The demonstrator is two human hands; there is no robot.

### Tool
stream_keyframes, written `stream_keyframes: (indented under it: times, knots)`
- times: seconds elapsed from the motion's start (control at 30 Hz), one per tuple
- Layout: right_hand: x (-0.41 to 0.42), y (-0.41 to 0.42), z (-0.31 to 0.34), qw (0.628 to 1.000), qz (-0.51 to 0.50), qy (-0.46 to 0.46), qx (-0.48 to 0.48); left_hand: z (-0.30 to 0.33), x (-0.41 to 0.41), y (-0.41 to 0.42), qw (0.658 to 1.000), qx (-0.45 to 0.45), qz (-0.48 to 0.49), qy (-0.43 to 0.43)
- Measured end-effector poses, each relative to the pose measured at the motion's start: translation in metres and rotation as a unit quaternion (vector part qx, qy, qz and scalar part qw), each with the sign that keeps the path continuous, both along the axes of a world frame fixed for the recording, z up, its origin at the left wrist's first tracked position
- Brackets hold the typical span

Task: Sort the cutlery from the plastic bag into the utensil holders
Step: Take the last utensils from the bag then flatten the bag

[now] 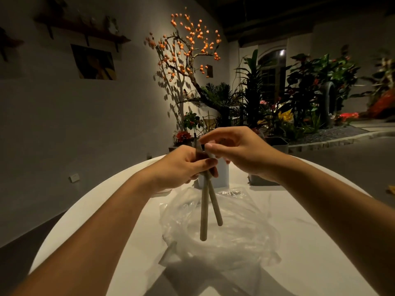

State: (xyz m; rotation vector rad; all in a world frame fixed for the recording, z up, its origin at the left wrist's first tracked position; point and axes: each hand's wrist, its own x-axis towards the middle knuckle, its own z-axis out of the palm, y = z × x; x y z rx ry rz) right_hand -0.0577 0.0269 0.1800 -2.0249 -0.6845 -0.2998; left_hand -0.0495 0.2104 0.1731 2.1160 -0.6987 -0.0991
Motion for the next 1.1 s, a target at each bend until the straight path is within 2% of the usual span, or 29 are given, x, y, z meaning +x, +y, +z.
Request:
stream_keyframes:
  times: [0.17, 0.3, 0.43, 0.77, 0.83, 1.0, 1.1]
  knots:
    - [0.008, -0.019, 0.014, 1.000, 0.023, 0.009, 0.000, 0.017, 0.009, -0.019, 0.998, 0.037, -0.040, 0.015]
    - [0.013, -0.036, 0.025, 1.000, 0.014, 0.000, 0.023, 0.027, 0.022, -0.037, 0.998, 0.021, -0.049, 0.013]
    - [0.022, -0.058, 0.037, 0.999, -0.027, -0.004, 0.022, 0.027, 0.038, -0.059, 0.998, 0.031, -0.042, -0.040]
    - [0.049, -0.105, 0.044, 0.998, -0.053, 0.009, 0.011, 0.022, 0.078, -0.107, 0.996, -0.038, -0.079, -0.014]
    - [0.054, -0.108, 0.042, 0.997, -0.075, -0.020, 0.026, 0.026, 0.087, -0.118, 0.996, -0.046, -0.079, -0.018]
    - [0.073, -0.118, 0.043, 0.970, -0.176, -0.157, 0.053, 0.035, 0.113, -0.142, 0.990, -0.115, -0.028, -0.077]
    - [0.088, -0.127, 0.045, 0.957, -0.199, -0.206, 0.047, 0.043, 0.126, -0.159, 0.988, -0.110, -0.034, -0.105]
